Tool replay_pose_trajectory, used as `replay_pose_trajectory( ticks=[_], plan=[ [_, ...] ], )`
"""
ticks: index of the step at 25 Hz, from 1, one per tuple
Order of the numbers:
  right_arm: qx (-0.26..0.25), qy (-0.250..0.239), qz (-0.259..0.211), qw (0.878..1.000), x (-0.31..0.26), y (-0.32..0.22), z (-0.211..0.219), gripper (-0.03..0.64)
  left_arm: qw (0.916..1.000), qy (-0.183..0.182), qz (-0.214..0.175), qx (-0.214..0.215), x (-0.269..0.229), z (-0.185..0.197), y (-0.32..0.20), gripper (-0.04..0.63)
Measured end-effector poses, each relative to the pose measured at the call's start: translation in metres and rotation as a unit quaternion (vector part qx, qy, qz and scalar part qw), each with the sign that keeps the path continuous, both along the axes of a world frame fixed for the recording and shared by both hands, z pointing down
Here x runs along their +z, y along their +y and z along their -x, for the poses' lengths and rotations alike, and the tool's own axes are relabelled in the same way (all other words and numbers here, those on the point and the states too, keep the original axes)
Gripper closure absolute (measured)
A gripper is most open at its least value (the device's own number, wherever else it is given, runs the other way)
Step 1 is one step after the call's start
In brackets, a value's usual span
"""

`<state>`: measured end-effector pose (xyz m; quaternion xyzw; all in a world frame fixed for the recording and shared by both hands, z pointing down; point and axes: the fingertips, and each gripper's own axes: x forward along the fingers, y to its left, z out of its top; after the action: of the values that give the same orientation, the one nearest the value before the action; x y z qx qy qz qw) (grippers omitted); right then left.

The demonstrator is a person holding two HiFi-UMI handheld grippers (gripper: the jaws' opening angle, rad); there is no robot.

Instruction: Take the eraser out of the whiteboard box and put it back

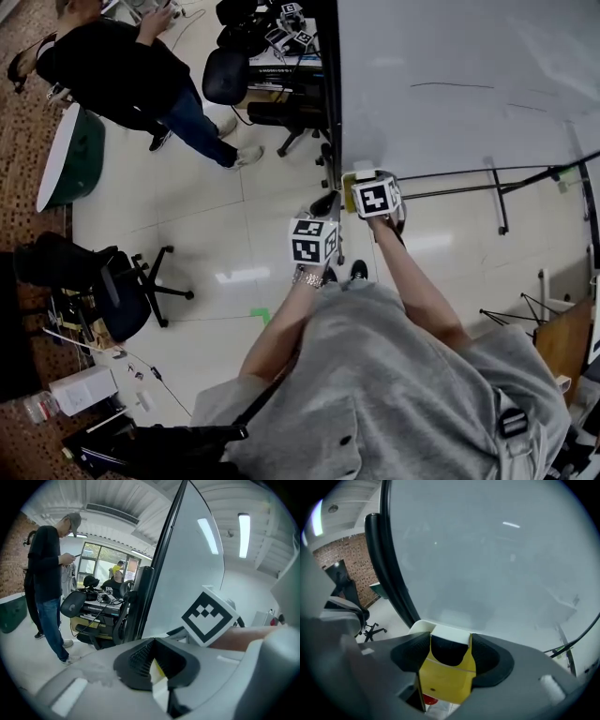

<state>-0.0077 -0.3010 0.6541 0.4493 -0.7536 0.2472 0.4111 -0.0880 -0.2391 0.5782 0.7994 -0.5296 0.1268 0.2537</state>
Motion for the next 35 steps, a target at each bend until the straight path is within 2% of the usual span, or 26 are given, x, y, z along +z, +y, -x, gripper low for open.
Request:
replay_pose_trajectory(
  ticks=[3,6,8,9,11,17,21,30,35],
  plan=[
    [0.000,0.005,-0.001,1.000,-0.001,0.001,-0.001,0.350,0.9999,0.004,-0.003,0.011,-0.002,-0.001,-0.003,0.591],
    [0.007,-0.043,0.010,0.999,-0.001,0.007,0.004,0.351,0.9998,0.007,-0.005,0.015,-0.004,-0.001,-0.006,0.591],
    [0.005,-0.092,-0.006,0.996,-0.012,0.004,0.014,0.351,0.9998,0.009,-0.006,0.015,-0.005,0.000,-0.009,0.591],
    [0.001,-0.102,-0.022,0.995,-0.020,0.001,0.015,0.351,0.9998,0.009,-0.005,0.014,-0.004,0.001,-0.009,0.591],
    [-0.007,-0.106,-0.050,0.993,-0.035,-0.001,0.012,0.351,0.9999,0.007,0.000,0.016,-0.001,0.003,-0.007,0.591],
    [-0.041,-0.141,-0.091,0.985,-0.104,0.017,0.009,0.353,0.9998,0.006,0.005,0.015,0.003,0.004,-0.006,0.591],
    [-0.037,-0.162,-0.089,0.982,-0.127,0.034,-0.002,0.353,0.9998,0.012,0.006,0.016,0.005,0.001,-0.004,0.591],
    [-0.034,-0.122,-0.077,0.989,-0.083,0.039,-0.005,0.353,0.9995,0.013,0.006,0.027,0.007,-0.004,-0.003,0.591],
    [-0.033,-0.094,-0.054,0.994,-0.033,0.042,-0.002,0.353,0.9995,0.014,0.007,0.029,0.008,-0.003,-0.001,0.591]
  ],
)
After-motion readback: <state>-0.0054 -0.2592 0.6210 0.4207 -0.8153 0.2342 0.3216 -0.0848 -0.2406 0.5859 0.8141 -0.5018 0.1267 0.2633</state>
